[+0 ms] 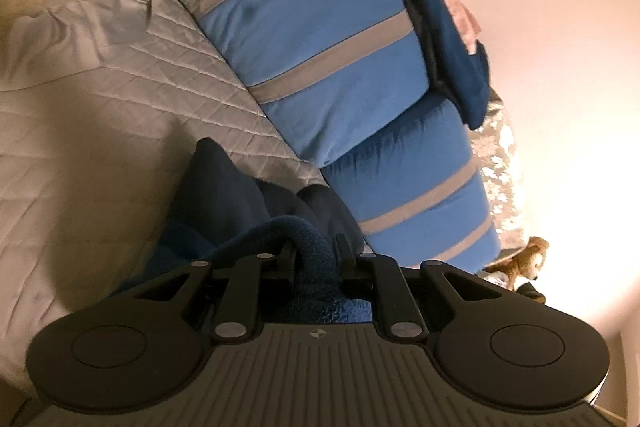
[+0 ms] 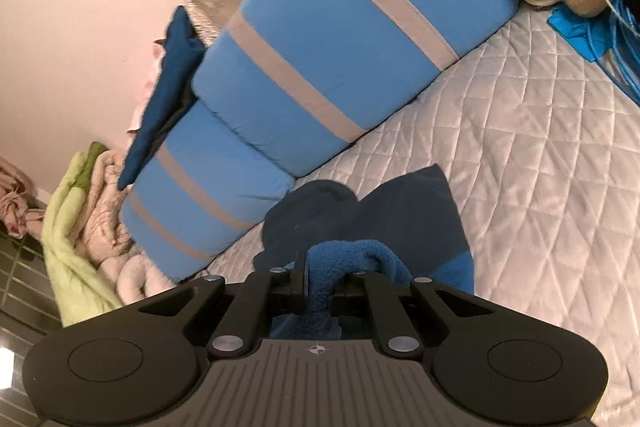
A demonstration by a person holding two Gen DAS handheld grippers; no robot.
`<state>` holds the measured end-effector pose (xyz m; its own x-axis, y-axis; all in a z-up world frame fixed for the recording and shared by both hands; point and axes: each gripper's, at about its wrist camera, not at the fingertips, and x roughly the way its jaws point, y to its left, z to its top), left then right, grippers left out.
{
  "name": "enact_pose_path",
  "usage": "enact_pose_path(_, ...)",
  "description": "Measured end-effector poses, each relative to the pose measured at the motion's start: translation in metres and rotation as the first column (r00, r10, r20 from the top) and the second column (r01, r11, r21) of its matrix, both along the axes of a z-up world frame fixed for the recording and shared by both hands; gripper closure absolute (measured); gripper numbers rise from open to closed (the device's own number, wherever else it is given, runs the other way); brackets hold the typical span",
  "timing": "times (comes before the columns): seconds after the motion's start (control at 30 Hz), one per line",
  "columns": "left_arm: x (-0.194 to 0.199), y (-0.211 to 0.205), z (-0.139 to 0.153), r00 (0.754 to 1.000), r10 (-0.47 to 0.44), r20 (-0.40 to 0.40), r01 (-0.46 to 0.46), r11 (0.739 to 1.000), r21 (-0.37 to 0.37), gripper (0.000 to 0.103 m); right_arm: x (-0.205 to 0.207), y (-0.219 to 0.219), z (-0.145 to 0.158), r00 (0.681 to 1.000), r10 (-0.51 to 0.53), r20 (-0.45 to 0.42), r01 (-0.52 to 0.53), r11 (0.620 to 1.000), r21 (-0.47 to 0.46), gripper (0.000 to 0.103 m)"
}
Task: Fold clothes
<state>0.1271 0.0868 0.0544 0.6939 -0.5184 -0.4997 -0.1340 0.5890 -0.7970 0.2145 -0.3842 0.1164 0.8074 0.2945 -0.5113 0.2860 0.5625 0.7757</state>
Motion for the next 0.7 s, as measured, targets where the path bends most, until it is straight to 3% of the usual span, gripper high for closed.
enact_pose_path(0.17,0.047,-0.001,-0.032,1.000,-0.014,-0.012,0.013,0.999,-0.032,0.085,0.042,-0.016,-0.035,0.999,-0.019,-0.044,0.021,0.999,0.028,0.092)
enact_pose_path(0.43,0.100,0.000,-0.083,0.995,0.006,-0.100,-0.010,0.999,-0.040,0.083,0.097,-0.031,-0.084,0.994,-0.036,-0.107,0.041,0.998,0.049,0.091)
enact_pose_path(0.53,0.115,0.004,-0.099,0.989,0.014,-0.147,-0.024,0.997,-0.066,0.073,0.112,-0.032,-0.098,0.991,-0.042,-0.126,0.048,0.998,0.042,0.086)
enact_pose_path(0.57,0.119,0.007,-0.105,0.986,0.025,-0.163,-0.041,0.995,-0.096,0.066,0.117,-0.033,-0.102,0.991,-0.046,-0.128,0.052,0.998,0.042,0.082)
enact_pose_path(0.6,0.122,0.009,-0.110,0.985,0.038,-0.171,-0.060,0.990,-0.127,0.054,0.120,-0.033,-0.105,0.992,-0.049,-0.119,0.056,0.997,0.051,0.064)
enact_pose_path(0.63,0.123,0.012,-0.113,0.984,0.055,-0.168,-0.083,0.983,-0.162,0.048,0.121,-0.033,-0.107,0.994,-0.052,-0.097,0.059,0.996,0.067,0.036)
enact_pose_path(0.7,0.124,0.019,-0.113,0.984,0.114,-0.138,-0.142,0.967,-0.213,0.030,0.121,-0.031,-0.106,0.997,-0.073,-0.024,0.074,0.995,0.073,0.007)
